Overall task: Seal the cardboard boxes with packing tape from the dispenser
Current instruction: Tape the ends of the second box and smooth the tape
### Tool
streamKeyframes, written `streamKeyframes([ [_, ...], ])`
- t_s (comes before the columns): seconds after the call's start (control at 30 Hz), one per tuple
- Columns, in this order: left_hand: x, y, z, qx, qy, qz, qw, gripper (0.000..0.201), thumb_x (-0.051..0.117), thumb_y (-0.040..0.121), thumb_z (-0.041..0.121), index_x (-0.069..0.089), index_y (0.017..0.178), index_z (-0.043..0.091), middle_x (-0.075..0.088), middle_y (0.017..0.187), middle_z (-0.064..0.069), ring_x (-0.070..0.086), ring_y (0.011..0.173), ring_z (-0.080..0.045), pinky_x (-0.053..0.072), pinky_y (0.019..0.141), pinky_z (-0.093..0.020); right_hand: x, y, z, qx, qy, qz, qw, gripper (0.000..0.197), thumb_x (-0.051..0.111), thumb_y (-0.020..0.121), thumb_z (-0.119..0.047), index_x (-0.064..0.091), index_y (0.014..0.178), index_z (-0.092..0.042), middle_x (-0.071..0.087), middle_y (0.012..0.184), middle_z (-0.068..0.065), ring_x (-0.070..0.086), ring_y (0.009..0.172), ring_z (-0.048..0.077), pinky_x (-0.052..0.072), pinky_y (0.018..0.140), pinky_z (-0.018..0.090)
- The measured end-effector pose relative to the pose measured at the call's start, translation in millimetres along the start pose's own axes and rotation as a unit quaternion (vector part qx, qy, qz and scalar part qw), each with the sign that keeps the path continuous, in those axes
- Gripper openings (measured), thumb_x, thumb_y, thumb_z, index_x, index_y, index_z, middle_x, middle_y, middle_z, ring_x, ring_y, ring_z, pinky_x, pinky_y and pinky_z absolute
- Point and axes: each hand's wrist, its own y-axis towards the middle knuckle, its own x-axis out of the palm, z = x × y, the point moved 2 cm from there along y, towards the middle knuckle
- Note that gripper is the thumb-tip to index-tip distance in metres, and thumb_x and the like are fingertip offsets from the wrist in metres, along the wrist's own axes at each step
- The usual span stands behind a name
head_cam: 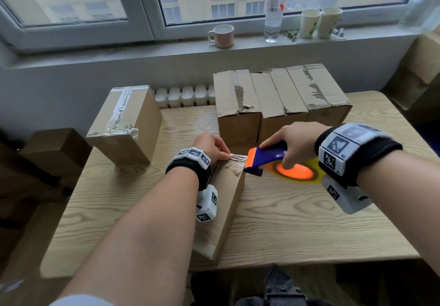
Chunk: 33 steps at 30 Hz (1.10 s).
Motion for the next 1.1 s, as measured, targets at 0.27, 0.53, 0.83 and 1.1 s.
streamKeyframes([
  [0.27,0,1,3,0.019,0.021,-0.018,0.999,0.01,0.079,0.076,0.018,0.077,0.086,0.018,0.058,0.065,0.013,0.051,0.06,-0.001,0.036,0.055,-0.012,34,1,-12,0.008,-0.108,0.006,0.994,0.052,0.064,0.068,-0.034,0.057,0.117,-0.048,0.065,0.104,-0.016,0.059,0.098,0.014,0.042,0.068,0.025],
  [0.53,5,-1,48,0.11,0.124,-0.17,0.971,0.031,0.08,0.072,0.018,0.075,0.101,0.029,0.069,0.092,0.008,0.063,0.083,-0.008,0.046,0.07,-0.019,21,-2,1,0.051,-0.058,0.033,0.996,0.063,0.065,0.067,-0.04,0.052,0.127,-0.05,0.064,0.108,-0.015,0.058,0.102,0.015,0.049,0.078,0.027],
  [0.83,12,9,47,0.148,0.244,-0.187,0.94,0.029,0.08,0.069,0.029,0.074,0.096,0.034,0.061,0.084,0.012,0.059,0.079,-0.011,0.041,0.067,-0.019,34,-5,-2,0.061,-0.038,0.031,0.997,0.066,0.064,0.071,-0.041,0.045,0.134,-0.051,0.062,0.113,-0.018,0.057,0.102,0.012,0.044,0.071,0.025],
  [1.1,16,20,50,0.144,0.271,-0.218,0.927,0.028,0.079,0.072,0.03,0.075,0.1,0.027,0.06,0.073,0.012,0.058,0.073,-0.011,0.042,0.067,-0.02,31,-12,9,0.073,-0.032,0.042,0.996,0.063,0.064,0.073,-0.041,0.046,0.134,-0.049,0.062,0.114,-0.017,0.057,0.102,0.012,0.046,0.073,0.026],
])
